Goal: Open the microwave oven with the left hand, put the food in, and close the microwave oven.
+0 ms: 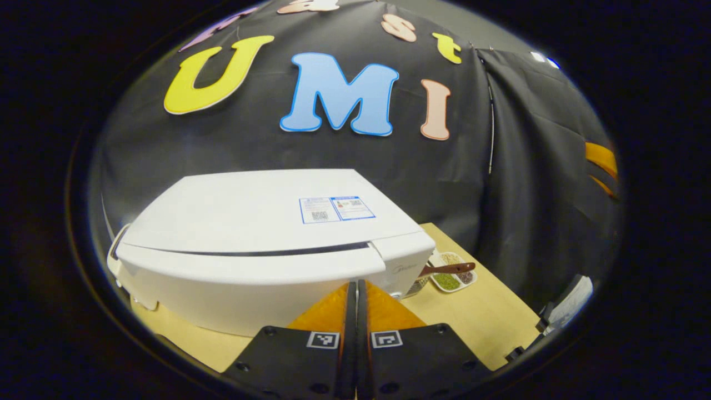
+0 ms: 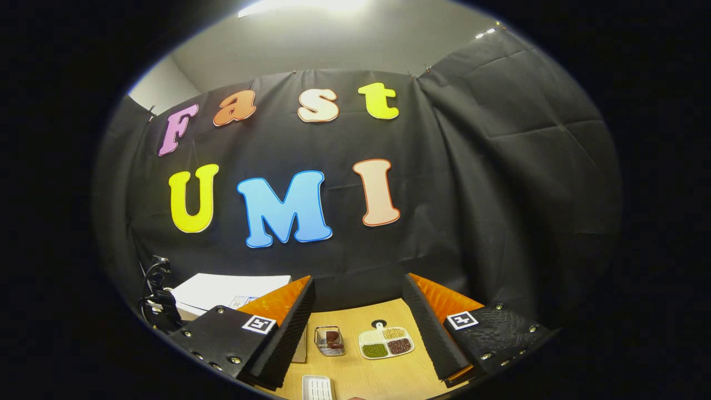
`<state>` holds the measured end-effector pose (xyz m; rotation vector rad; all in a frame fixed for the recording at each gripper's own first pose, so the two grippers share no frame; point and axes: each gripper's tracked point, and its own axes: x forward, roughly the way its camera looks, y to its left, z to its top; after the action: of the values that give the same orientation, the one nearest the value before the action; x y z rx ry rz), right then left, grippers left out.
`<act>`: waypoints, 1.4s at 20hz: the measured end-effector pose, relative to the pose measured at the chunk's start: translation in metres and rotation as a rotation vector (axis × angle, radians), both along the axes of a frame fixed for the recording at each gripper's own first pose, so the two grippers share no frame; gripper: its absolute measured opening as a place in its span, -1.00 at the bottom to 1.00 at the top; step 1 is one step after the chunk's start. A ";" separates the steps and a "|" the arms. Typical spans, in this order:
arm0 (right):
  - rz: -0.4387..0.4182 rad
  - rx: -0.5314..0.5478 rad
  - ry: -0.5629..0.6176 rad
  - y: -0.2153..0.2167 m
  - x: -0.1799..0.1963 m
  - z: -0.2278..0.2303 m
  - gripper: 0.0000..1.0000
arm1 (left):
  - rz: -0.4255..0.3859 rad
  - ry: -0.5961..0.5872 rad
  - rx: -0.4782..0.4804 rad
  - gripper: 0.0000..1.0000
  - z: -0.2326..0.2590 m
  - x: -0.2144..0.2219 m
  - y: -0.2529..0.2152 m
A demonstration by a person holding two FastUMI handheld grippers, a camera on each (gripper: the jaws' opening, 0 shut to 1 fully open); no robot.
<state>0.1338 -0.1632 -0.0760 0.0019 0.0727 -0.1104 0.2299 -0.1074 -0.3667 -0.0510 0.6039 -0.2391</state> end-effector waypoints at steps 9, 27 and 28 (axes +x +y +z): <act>-0.007 0.001 0.010 -0.004 -0.012 -0.007 0.92 | 0.006 -0.015 0.015 -0.86 0.003 0.002 0.001; -0.018 -0.014 0.039 0.000 -0.026 -0.008 0.92 | 0.031 -0.009 0.022 -0.85 0.003 0.011 0.010; -0.008 -0.013 0.040 0.007 -0.025 -0.007 0.92 | 0.034 -0.036 0.033 -0.86 0.017 0.011 0.014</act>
<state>0.1090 -0.1564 -0.0825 -0.0134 0.1117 -0.1193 0.2412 -0.0936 -0.3495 -0.0255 0.5705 -0.1964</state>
